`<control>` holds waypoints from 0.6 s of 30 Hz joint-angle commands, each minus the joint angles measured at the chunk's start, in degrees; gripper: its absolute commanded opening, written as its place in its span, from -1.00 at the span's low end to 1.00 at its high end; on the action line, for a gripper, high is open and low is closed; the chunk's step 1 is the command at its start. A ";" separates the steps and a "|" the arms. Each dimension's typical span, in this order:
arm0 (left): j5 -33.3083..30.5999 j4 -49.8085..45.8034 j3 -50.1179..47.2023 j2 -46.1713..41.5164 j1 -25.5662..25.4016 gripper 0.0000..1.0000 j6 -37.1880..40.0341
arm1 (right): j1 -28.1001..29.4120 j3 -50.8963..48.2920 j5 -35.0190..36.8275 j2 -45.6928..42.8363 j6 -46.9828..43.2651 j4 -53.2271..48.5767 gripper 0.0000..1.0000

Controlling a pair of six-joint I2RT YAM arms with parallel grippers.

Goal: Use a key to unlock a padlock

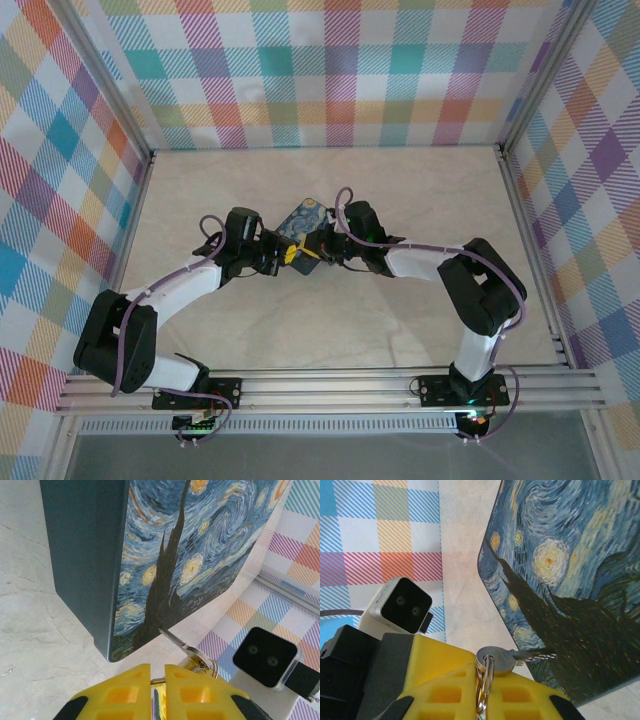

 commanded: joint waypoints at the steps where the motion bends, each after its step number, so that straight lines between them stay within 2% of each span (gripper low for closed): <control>1: 0.40 0.05 -0.56 -0.31 -0.27 -0.92 0.76 | 1.28 -0.99 -1.34 -0.03 -0.11 2.64 -0.74; 3: 0.26 -0.48 -0.37 0.05 -0.05 -1.00 1.19 | 1.53 -1.32 -0.96 -0.41 -0.76 1.97 -0.69; 7: 0.01 -1.70 0.16 0.51 0.21 -1.00 2.23 | 1.73 -1.84 -0.03 -1.36 -2.55 -0.40 -0.57; 10: -0.62 -3.67 0.88 0.51 0.30 -1.00 3.64 | 1.71 -2.20 0.84 -2.35 -4.06 -2.50 -0.35; 18: -3.34 -15.27 7.79 1.02 0.23 -1.00 16.37 | 1.41 -0.66 7.11 -8.32 -14.63 -17.56 -0.18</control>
